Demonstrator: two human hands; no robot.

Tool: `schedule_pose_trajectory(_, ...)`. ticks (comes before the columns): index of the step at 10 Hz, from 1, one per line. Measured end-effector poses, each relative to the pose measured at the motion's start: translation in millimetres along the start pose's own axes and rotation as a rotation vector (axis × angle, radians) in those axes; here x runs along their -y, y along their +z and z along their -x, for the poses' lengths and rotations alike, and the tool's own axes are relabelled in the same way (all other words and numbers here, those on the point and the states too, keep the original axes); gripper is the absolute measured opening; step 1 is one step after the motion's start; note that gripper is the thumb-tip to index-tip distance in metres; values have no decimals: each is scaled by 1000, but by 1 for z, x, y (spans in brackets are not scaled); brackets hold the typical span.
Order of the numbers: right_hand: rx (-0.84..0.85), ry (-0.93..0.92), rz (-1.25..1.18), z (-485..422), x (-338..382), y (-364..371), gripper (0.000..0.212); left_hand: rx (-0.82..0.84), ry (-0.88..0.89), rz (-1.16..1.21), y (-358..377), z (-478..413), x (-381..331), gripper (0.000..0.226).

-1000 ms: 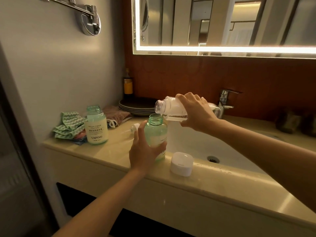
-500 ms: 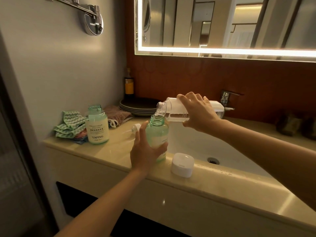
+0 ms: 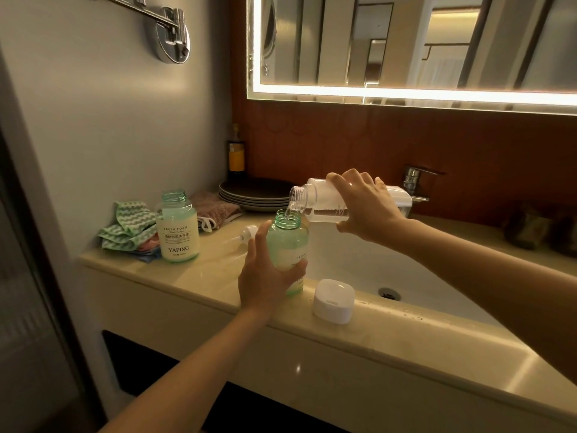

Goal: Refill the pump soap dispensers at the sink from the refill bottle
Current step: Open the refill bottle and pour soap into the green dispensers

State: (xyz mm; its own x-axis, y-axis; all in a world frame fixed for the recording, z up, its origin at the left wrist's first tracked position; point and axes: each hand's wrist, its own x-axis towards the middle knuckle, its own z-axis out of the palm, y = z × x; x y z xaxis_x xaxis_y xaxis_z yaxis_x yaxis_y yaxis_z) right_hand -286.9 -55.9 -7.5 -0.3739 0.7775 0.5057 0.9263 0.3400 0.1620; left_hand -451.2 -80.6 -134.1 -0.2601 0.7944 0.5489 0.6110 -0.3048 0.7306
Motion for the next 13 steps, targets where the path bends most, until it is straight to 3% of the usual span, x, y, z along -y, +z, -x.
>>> schedule_pose_trajectory(13,4,4,79,4,-4,0,80,2,-2,-11,0,1,-1,91)
